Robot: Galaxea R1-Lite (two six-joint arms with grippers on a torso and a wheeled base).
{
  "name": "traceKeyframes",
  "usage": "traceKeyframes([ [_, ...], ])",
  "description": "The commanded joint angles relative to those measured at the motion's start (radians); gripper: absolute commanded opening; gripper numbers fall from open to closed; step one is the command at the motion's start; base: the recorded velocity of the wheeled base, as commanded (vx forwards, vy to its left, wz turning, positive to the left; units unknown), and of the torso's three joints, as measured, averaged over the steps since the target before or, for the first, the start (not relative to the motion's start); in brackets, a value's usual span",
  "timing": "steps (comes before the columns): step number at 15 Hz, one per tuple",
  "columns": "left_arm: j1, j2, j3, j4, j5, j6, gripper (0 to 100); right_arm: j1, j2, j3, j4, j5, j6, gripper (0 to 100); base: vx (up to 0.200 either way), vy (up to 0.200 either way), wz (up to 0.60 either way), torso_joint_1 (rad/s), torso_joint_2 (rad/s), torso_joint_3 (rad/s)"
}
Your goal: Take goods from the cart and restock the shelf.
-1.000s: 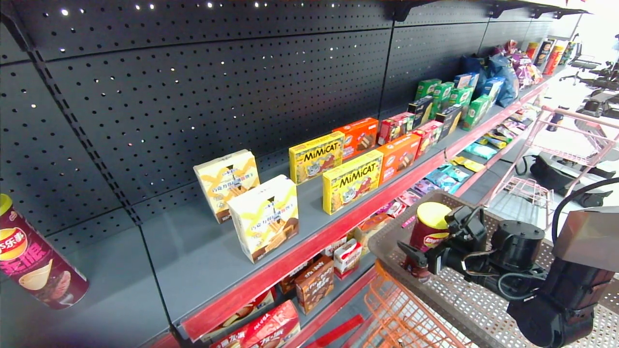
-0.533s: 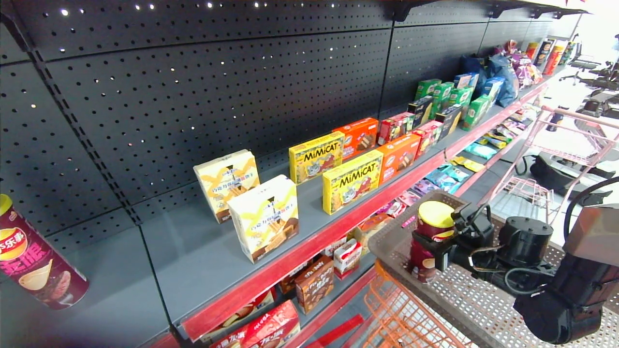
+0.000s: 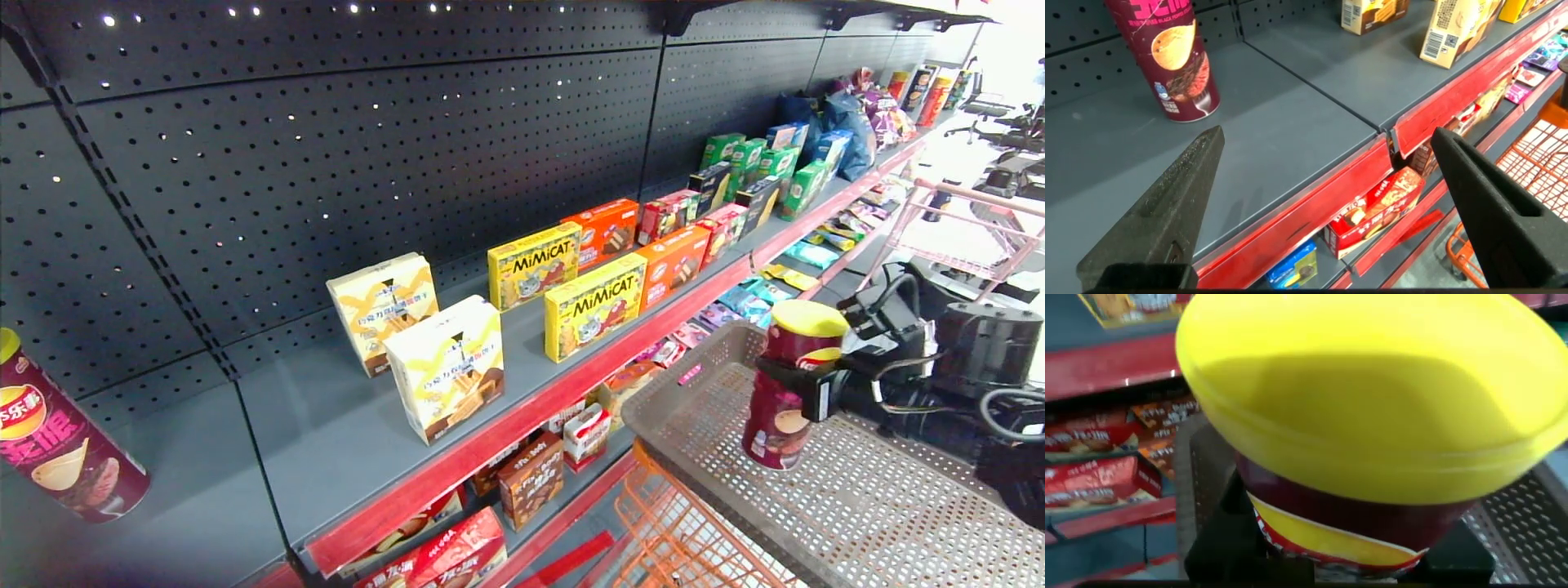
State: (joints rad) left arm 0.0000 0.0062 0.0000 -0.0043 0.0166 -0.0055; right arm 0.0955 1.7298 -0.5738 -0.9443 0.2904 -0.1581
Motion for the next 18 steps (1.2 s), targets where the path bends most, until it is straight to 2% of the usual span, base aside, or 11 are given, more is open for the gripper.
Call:
traceKeyframes([
  [1, 0.000, 0.001, 0.000, 0.000, 0.000, -0.002, 100, 0.036, -0.262, -0.014, 0.119, -0.065, 0.057, 0, 0.000, 0.000, 0.00, 0.000, 0.00, 0.000],
  [5, 0.000, 0.000, 0.000, 0.000, 0.000, -0.001, 100, 0.047, -0.475, 0.006, 0.285, -0.145, 0.103, 0, 0.000, 0.000, 0.00, 0.000, 0.00, 0.000],
  [7, 0.000, 0.000, 0.000, 0.000, 0.000, -0.001, 100, 0.050, -0.605, 0.020, 0.484, -0.323, 0.100, 0, 0.000, 0.000, 0.00, 0.000, 0.00, 0.000],
  [8, 0.000, 0.000, 0.000, 0.000, 0.000, -0.001, 100, 0.044, -0.645, 0.025, 0.538, -0.341, 0.104, 0, 0.000, 0.000, 0.00, 0.000, 0.00, 0.000],
  [12, 0.000, 0.001, 0.000, 0.000, 0.000, -0.001, 100, 0.015, -0.687, 0.042, 0.552, -0.343, 0.143, 0, 0.000, 0.000, 0.00, 0.000, 0.00, 0.000],
  [15, 0.000, 0.000, 0.000, 0.000, 0.000, -0.001, 100, 0.027, -0.682, 0.042, 0.552, -0.343, 0.155, 0, 0.000, 0.000, 0.00, 0.000, 0.00, 0.000],
  [18, 0.000, 0.000, 0.000, 0.000, 0.000, -0.001, 100, 0.029, -0.682, 0.043, 0.552, -0.343, 0.157, 0, 0.000, 0.000, 0.60, 0.002, 0.00, -0.001],
])
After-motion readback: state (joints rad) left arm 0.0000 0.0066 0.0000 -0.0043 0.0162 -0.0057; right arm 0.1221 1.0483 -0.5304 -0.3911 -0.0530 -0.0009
